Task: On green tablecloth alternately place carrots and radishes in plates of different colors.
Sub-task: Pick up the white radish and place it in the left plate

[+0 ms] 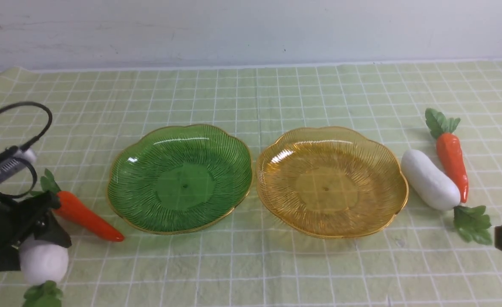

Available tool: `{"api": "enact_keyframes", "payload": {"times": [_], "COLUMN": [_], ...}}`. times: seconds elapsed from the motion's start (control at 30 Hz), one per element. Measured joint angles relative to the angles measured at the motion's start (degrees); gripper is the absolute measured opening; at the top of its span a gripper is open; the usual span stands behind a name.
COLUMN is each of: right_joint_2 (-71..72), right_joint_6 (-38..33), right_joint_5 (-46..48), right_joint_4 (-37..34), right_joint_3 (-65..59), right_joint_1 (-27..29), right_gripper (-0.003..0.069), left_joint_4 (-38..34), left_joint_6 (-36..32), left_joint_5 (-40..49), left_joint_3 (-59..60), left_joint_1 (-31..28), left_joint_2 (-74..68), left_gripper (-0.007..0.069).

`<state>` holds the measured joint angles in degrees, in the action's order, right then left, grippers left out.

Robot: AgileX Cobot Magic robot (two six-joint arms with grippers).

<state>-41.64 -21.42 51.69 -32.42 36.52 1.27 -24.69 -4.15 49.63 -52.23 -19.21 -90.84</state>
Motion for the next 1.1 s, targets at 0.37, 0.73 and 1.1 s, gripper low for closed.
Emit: {"api": "enact_keyframes", "payload": {"times": [0.37,0.73,1.1], "right_joint_2": [-15.9,-34.9,-50.3], "right_joint_6": [20.6,15.3,-9.5], "right_joint_5": [4.6,-1.3,-13.2], "right_joint_4": [24.0,22.2,9.1], "right_joint_3": [15.9,25.4,26.6], "right_joint_1": [0.0,0.0,0.0], "right_gripper": [-0.0014,0.0026,0.0377], "left_joint_4": [-16.3,-20.5,-22.1], "left_joint_6": [-16.7,-23.0,-22.8], "left_joint_5": [5.4,-1.1,-3.4], "left_joint_3": [-15.7,-23.3,-26.6], "left_joint_1": [12.4,20.5,20.5], "left_joint_2": [9.6,-7.6,-17.9], "left_gripper": [0.0447,0.0447,0.0497]}}
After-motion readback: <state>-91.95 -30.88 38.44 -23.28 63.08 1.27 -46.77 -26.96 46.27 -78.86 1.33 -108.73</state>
